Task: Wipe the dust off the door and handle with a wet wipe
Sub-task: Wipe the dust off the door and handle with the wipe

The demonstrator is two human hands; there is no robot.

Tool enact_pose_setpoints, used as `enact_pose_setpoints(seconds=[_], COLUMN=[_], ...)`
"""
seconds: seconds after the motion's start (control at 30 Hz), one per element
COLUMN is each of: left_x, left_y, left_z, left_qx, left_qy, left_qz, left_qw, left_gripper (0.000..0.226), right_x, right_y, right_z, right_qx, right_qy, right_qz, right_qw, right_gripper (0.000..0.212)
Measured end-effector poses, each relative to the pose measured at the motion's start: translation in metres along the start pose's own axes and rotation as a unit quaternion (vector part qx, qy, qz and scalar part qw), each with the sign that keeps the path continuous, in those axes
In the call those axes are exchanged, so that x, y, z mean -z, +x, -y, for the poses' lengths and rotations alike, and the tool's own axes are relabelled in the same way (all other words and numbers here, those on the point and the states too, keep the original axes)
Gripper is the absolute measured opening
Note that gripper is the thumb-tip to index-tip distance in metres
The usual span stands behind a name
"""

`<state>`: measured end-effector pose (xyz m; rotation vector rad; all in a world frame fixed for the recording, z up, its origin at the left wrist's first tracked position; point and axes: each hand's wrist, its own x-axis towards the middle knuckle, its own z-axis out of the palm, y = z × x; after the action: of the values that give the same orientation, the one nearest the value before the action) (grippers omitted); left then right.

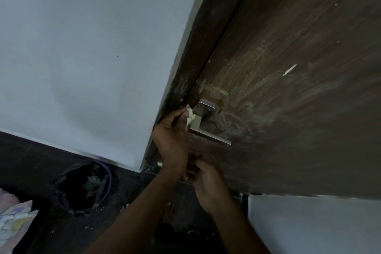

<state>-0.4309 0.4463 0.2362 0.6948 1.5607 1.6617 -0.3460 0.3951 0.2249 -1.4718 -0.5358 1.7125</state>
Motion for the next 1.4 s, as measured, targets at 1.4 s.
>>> enact_pose_setpoints(seconds=[1.4], left_x=[0.017], left_y=[-0.006], left_z=[0.009], left_qx=[0.177], left_qy=[0.004], left_qz=[0.081], left_qw=[0.981], left_gripper=[0.023], right_x=[0.035], right_y=[0.047], right_z=[0.089], right_qx=[-0.159], right_qy=[-0.023], right_qz=[-0.049], right_qw=[0.986], right_gripper=[0.016])
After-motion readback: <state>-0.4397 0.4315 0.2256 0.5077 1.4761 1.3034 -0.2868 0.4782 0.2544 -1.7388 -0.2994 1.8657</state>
